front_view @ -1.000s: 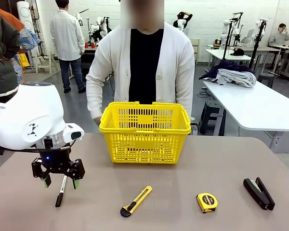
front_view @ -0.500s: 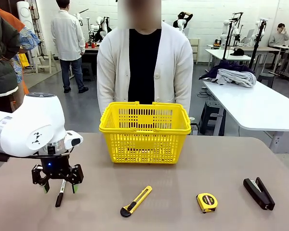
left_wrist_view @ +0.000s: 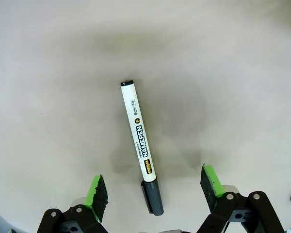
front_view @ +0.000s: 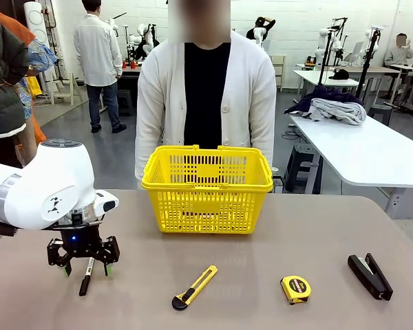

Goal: Place the items the person wants into the basket.
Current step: Pick up the item the person points to and place it in the Market Basket.

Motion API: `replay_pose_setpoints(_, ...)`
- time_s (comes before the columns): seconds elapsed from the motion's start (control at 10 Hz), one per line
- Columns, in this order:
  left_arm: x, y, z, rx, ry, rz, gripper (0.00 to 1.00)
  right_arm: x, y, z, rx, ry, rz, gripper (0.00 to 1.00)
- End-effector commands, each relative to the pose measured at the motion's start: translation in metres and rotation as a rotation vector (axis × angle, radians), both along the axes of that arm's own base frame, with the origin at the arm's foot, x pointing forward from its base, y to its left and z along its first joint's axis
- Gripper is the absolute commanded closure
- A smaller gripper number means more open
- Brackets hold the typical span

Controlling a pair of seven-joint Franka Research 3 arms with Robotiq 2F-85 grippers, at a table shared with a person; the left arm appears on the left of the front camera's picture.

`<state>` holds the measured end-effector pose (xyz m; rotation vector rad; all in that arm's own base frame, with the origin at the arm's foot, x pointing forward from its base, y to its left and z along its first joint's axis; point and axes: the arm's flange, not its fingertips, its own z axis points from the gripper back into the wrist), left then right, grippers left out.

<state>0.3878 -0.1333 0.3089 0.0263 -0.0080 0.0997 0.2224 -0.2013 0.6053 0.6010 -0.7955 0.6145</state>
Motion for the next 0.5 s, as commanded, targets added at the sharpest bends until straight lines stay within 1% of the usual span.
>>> replay_pose_setpoints(0.0, -0.0064, 0.0009, -0.0046, 0.023, -0.041, 0.04, 0.0, 0.0008, -0.0011, 0.002, 0.019, -0.016, 0.014, 0.0)
replay_pose_setpoints(0.2, -0.0051, 0.0031, -0.0067, 0.026, -0.027, 0.052, 0.0, 0.0008, -0.0011, 0.002, 0.019, -0.016, 0.014, 0.0)
replay_pose_setpoints(0.3, -0.0041, 0.0037, -0.0083, 0.032, -0.023, 0.053, 0.52, 0.0008, -0.0011, 0.002, 0.019, -0.016, 0.014, 0.0)
replay_pose_setpoints(0.4, -0.0043, 0.0036, -0.0091, 0.035, -0.022, 0.05, 0.52, 0.0008, -0.0011, 0.002, 0.019, -0.016, 0.014, 0.0)
